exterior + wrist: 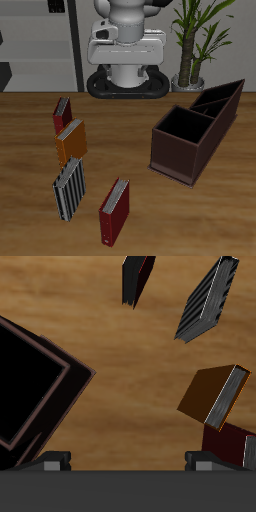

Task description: Place the orange book into the left desk caddy's right compartment

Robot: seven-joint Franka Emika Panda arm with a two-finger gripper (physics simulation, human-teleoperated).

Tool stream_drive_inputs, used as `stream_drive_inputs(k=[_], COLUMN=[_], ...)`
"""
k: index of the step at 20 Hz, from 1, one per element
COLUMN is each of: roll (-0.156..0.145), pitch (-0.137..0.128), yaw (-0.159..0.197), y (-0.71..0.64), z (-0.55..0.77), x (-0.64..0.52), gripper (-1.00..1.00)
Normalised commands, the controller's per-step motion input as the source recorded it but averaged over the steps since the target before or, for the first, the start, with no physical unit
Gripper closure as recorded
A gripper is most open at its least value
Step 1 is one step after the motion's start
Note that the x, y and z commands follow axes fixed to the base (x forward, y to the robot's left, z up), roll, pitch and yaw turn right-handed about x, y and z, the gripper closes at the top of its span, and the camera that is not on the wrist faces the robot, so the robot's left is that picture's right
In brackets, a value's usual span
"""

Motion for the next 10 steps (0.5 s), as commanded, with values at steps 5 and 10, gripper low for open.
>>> stream_drive_inputs(k=[5,10], roll=[-0.03,-0.031], pitch=[-0.004,-0.009], yaw=[-0.021,-0.014], y=[-0.05,-0.05], z=[0.01,0.02], x=[0.0,0.0], gripper=[-1.0,-1.0])
